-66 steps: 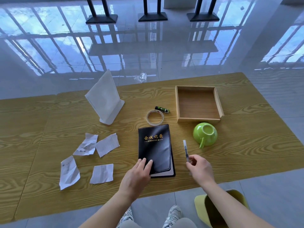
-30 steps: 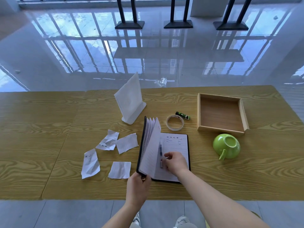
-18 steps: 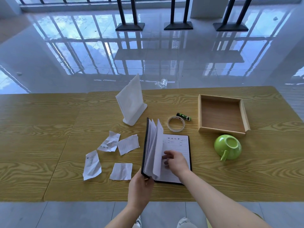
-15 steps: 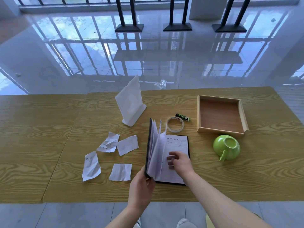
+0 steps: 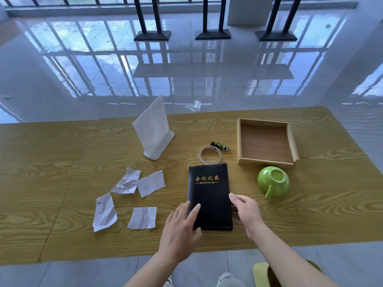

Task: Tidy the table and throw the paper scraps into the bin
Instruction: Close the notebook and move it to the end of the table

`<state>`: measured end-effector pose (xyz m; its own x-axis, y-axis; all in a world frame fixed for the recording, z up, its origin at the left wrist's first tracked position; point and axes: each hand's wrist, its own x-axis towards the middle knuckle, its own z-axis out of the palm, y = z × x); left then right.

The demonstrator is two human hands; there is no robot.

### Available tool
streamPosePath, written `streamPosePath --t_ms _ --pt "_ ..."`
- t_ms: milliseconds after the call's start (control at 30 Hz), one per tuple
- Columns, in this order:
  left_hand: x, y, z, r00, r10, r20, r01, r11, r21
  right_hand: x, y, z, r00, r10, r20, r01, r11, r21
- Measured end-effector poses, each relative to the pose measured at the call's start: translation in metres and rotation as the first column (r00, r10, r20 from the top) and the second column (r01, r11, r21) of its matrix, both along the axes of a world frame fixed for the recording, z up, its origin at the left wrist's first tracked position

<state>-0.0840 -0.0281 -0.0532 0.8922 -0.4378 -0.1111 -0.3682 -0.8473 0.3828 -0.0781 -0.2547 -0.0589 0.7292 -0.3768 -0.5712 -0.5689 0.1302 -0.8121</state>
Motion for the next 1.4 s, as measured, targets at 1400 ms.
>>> streamPosePath --t_ms 1400 --pt "0.058 -0.035 -0.004 0.833 0.321 -0.451 -0.442 0.876 -0.194 0.016 0.008 -0.001 0.951 0.197 -0.238 -0.288 0.847 -0.448"
